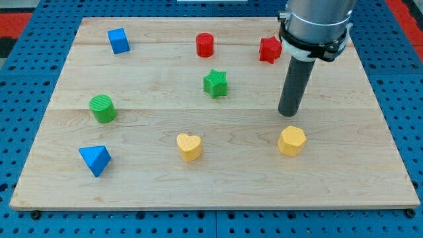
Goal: Move red star towards green star
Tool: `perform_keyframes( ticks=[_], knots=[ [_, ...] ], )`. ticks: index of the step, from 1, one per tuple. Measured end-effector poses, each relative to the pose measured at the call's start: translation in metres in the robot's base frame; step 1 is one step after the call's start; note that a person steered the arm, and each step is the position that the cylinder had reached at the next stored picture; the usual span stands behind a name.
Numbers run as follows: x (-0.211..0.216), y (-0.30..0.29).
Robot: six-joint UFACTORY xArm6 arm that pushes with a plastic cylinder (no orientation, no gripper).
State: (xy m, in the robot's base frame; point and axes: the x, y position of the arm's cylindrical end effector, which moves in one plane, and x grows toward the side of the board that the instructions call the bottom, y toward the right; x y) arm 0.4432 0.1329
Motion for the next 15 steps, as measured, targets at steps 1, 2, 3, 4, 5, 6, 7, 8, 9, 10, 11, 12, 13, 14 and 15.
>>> perform_keyframes(
  ticks=[1, 2, 3, 4, 5, 6, 7, 8, 9, 10, 11, 12, 13, 14, 15],
  knots=[
    [-0.029, 0.043],
    [-0.091, 0.104],
    [-0.165, 0.111],
    [-0.239, 0.124],
    [-0.229, 0.116],
    [-0.212, 0.114],
    [-0.139, 0.057],
    [-0.161, 0.004],
    [-0.158, -0.012],
    [-0.158, -0.015],
    [-0.158, -0.015],
    [-0.117, 0.007],
    [-0.09, -0.011],
    [-0.121, -0.011],
    [-0.115, 0.006]
  ],
)
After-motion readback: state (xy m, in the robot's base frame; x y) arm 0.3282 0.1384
